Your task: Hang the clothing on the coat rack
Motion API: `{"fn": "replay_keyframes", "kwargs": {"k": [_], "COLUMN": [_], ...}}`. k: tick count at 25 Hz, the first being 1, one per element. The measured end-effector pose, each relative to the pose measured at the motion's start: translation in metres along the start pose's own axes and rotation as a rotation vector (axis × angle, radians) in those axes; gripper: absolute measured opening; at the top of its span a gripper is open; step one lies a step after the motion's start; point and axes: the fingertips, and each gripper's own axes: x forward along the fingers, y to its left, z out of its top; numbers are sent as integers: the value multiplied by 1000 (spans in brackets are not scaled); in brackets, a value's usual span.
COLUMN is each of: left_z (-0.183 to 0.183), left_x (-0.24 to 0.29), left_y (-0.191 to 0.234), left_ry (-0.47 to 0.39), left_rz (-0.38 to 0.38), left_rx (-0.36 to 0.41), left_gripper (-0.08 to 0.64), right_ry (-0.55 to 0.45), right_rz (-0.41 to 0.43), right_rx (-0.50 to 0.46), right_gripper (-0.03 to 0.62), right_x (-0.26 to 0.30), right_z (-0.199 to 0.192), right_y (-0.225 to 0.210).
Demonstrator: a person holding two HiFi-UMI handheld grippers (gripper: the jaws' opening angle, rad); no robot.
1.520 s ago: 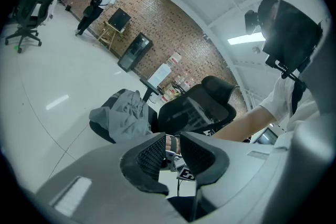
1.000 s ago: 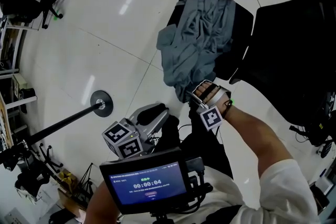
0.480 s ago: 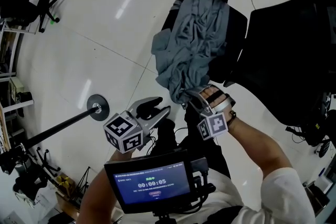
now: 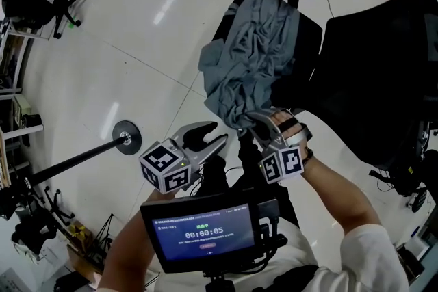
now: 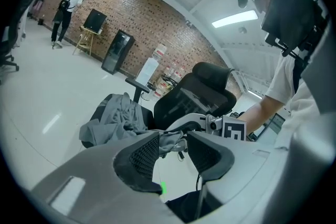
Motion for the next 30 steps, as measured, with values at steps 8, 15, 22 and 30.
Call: {"fn": "replay_keyframes", "kwargs": {"k": [8,15,22,30], "left_z": [14,27,50,96], "left_x": [-5,-9,-7,5], "left_y": [-4,-8,-2,20], "left_ry": [-53,-98,-120,-69], "left_rz": [18,34,78,166], "left_rx": [12,36,113,356], "left_gripper": [175,175,195,281], "right_ry": [-46,-107,-173,-237], "right_rz": [-71,-141,-209,-263], "right_rx": [125,184,174,104], "right_gripper": [32,31,31,31], "right_x": [-16,-33,-57,-89], "right_z": [16,41,72,104], "right_y": [-49,-98,-146,-185]}}
